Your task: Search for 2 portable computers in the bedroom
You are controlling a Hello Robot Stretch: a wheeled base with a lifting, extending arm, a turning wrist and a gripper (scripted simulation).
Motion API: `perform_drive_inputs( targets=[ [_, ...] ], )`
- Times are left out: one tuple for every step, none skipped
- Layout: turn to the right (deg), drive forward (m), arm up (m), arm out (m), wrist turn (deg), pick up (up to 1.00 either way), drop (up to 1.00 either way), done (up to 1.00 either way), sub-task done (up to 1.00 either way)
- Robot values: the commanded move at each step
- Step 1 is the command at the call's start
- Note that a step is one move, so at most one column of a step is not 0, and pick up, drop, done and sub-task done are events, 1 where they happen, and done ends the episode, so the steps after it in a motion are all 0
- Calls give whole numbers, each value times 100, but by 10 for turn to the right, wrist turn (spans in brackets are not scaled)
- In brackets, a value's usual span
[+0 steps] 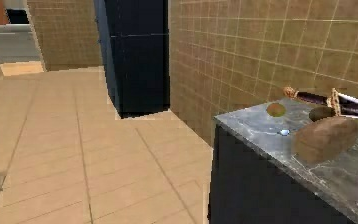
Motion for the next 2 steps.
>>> perform_drive_inputs(
  targets=[
    [-450, 0, 0, 0, 0, 0, 0, 0, 0],
    [-450, 0, 0, 0, 0, 0, 0, 0, 0]
  ],
)
